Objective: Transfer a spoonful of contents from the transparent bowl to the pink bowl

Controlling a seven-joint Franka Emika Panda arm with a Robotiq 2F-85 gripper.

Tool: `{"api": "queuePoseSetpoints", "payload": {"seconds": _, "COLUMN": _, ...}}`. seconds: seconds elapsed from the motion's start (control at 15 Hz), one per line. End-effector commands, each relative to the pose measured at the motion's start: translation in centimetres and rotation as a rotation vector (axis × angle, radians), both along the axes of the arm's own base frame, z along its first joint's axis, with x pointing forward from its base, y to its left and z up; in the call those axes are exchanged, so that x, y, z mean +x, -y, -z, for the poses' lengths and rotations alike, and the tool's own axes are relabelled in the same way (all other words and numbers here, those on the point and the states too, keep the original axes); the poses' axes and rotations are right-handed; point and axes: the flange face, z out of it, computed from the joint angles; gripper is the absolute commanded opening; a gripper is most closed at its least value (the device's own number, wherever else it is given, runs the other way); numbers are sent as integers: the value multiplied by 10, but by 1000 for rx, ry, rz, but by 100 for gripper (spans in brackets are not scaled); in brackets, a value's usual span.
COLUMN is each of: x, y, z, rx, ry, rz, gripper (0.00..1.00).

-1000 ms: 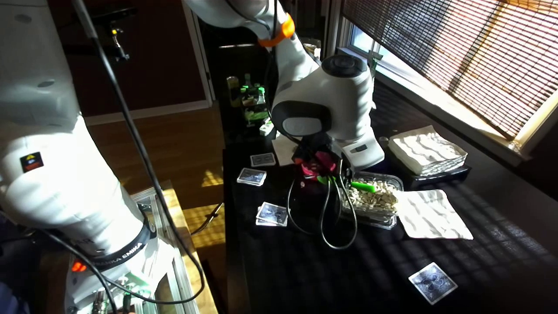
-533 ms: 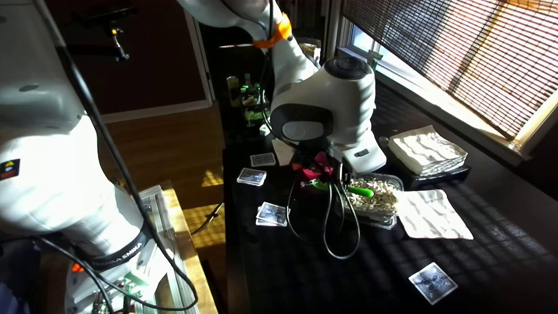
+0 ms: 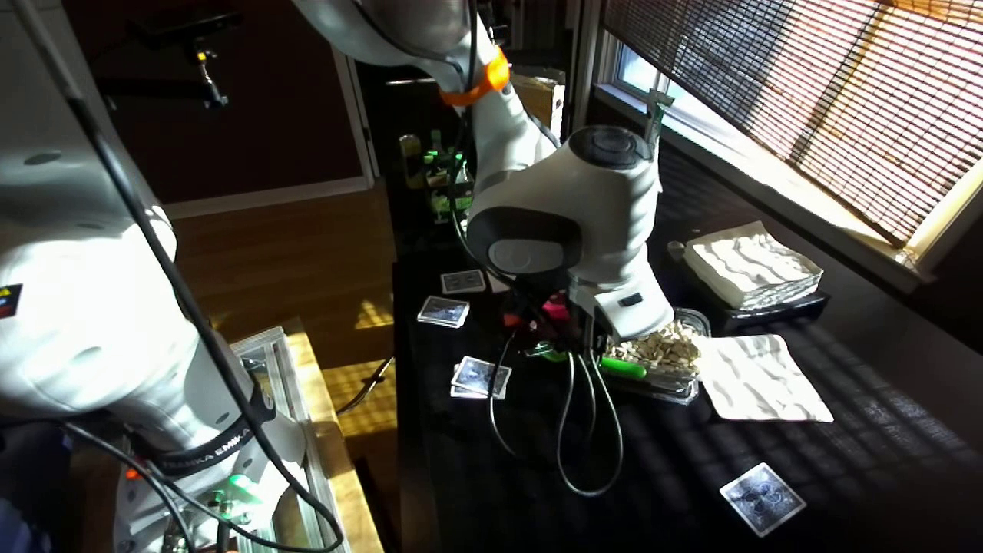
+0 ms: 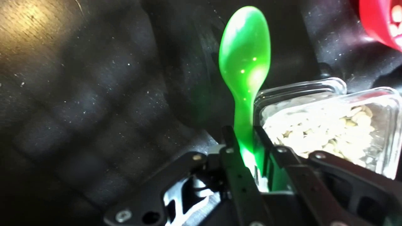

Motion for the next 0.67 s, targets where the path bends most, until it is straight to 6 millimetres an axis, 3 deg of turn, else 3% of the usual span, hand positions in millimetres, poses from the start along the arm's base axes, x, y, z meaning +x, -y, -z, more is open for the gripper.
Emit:
{"api": "queuePoseSetpoints", "payload": {"seconds": 0.0, "x": -14, "y": 3, "z": 7, "rx": 11, "ry": -30, "rz": -2, "gripper": 5}}
{"api": "queuePoseSetpoints", "payload": {"seconds": 0.6, "x": -14, "y": -12, "z": 59, "rx": 47, "ry": -131, "rz": 15, "gripper": 5}}
